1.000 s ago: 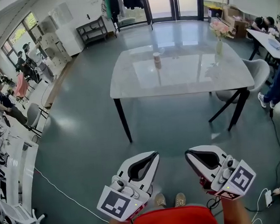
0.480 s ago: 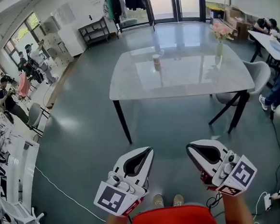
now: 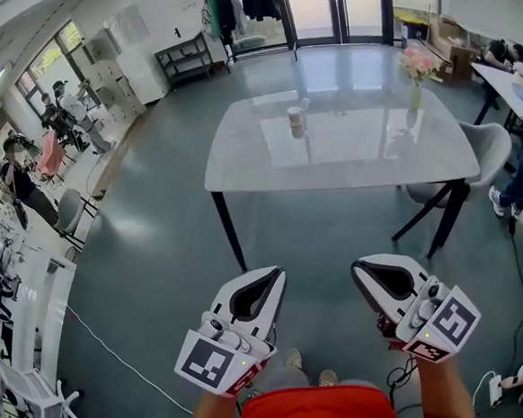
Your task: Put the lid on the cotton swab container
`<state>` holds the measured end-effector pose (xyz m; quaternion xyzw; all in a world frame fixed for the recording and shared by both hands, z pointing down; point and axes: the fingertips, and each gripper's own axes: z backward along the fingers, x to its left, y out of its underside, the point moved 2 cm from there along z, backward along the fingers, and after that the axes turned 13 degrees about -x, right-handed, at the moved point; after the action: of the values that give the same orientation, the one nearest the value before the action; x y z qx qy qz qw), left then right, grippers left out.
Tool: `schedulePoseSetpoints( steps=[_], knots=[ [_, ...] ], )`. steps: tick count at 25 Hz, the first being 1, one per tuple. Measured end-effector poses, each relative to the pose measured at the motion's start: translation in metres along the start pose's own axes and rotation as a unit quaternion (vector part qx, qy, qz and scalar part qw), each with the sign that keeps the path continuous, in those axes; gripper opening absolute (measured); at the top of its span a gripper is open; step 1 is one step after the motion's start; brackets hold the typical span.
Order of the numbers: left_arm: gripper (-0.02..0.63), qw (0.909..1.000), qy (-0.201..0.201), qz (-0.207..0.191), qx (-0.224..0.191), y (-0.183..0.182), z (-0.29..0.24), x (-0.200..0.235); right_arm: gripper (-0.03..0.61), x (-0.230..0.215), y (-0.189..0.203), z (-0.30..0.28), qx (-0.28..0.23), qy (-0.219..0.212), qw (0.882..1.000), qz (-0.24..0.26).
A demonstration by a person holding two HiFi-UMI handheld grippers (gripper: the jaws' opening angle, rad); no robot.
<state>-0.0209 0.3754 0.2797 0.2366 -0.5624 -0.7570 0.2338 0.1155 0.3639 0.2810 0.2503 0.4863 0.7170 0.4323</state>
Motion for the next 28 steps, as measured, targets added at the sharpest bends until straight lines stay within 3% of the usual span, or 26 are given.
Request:
schedulePoseSetpoints(
  steps=[12,28],
  knots=[
    [0.014,0.9996,0.019,0.01,-0.017,0.03,-0.047,0.043,0.008,-0.048,0.025,-0.042,0.015,0.016,1.0,0.014],
    [0.012,0.9971,0.062,0.042,0.017,0.061,-0.122,0.203,0.008,-0.156,0.058,-0.18,0.016,0.069,0.997,0.004]
  ],
)
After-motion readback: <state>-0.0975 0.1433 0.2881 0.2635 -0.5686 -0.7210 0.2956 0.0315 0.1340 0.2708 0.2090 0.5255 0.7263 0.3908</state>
